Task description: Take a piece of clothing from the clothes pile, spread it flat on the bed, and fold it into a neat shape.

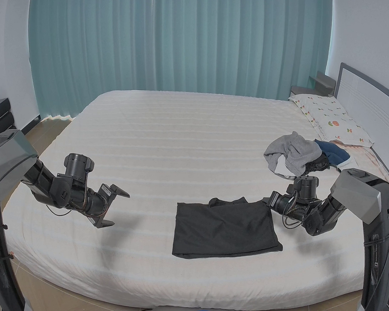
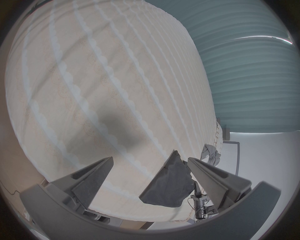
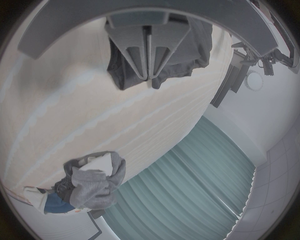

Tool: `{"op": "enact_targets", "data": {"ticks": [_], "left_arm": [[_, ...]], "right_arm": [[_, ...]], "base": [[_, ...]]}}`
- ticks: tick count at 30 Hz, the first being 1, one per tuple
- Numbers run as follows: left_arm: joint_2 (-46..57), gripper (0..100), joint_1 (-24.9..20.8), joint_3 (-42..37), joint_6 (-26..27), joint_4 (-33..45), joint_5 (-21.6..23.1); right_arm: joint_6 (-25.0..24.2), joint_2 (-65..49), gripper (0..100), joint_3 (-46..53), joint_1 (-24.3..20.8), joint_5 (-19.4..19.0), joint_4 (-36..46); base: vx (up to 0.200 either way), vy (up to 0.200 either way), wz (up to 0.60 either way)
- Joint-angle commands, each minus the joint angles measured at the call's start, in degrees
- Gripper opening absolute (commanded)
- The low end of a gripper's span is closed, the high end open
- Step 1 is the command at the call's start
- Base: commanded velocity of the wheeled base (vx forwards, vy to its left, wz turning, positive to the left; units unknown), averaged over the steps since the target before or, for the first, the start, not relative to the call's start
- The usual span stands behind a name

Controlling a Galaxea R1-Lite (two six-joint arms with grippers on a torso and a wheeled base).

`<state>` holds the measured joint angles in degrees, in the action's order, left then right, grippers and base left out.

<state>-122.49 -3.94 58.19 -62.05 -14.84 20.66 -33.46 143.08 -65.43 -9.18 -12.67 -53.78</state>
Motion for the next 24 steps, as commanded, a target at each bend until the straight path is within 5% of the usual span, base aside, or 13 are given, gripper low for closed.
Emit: {"op": "enact_targets", "data": {"ticks": [1, 24], "left_arm": [[-0.20, 100, -0.02, 0.09, 0.00, -0.02, -0.01], [-0.29, 100, -0.11, 0.09, 0.00, -0.02, -0.01]], "right_arm": [[-0.11, 0.09, 0, -1.63, 0.83, 1.06, 0.08], [-0.11, 5.63, 0, -4.62, 2.15, 3.53, 0.61]], "base": [[0.000, 0.000, 0.00], [0.000, 0.000, 0.00]]}}
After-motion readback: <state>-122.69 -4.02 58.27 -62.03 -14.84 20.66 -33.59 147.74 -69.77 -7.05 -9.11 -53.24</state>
